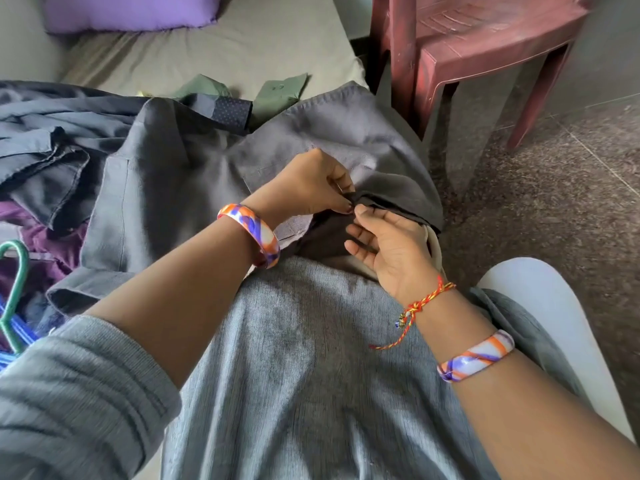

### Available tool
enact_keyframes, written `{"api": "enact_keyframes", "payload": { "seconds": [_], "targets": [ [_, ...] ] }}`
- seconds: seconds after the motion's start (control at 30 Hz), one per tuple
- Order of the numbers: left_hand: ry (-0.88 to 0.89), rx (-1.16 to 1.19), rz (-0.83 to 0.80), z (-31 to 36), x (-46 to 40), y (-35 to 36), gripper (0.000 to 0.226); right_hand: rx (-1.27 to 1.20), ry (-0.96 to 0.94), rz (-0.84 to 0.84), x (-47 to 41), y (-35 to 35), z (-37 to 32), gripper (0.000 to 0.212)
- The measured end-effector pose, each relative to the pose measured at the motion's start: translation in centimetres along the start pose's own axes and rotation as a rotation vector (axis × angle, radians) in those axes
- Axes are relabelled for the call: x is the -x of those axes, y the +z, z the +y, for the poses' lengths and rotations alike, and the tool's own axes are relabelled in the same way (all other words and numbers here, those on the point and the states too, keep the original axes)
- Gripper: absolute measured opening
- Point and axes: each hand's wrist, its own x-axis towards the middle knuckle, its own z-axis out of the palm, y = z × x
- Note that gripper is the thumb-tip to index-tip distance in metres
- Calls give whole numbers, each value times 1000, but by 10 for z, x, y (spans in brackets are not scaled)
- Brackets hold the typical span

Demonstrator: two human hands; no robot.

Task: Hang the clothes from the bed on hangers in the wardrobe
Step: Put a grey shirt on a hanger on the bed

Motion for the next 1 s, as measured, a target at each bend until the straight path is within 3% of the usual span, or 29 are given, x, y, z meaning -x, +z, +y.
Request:
{"api": "enact_keyframes", "payload": {
  "seconds": [0.23, 0.43, 0.53, 0.77, 1.0],
  "targets": [
    [97, -66, -51, 7, 4, -5, 9, 50, -29, 21, 1, -4, 1, 17],
    [-55, 71, -62, 8, 3, -1, 19, 59, -116, 40, 1, -6, -1, 7],
    [-90, 105, -26, 8, 5, 0, 9, 70, -97, 0, 2, -6, -3, 8],
    [63, -54, 189, 7, 10, 8, 5, 60, -28, -40, 3, -6, -5, 14],
    [95, -20, 121, 10, 15, 7, 16, 90, -26, -11, 1, -6, 0, 20]
  ]
}}
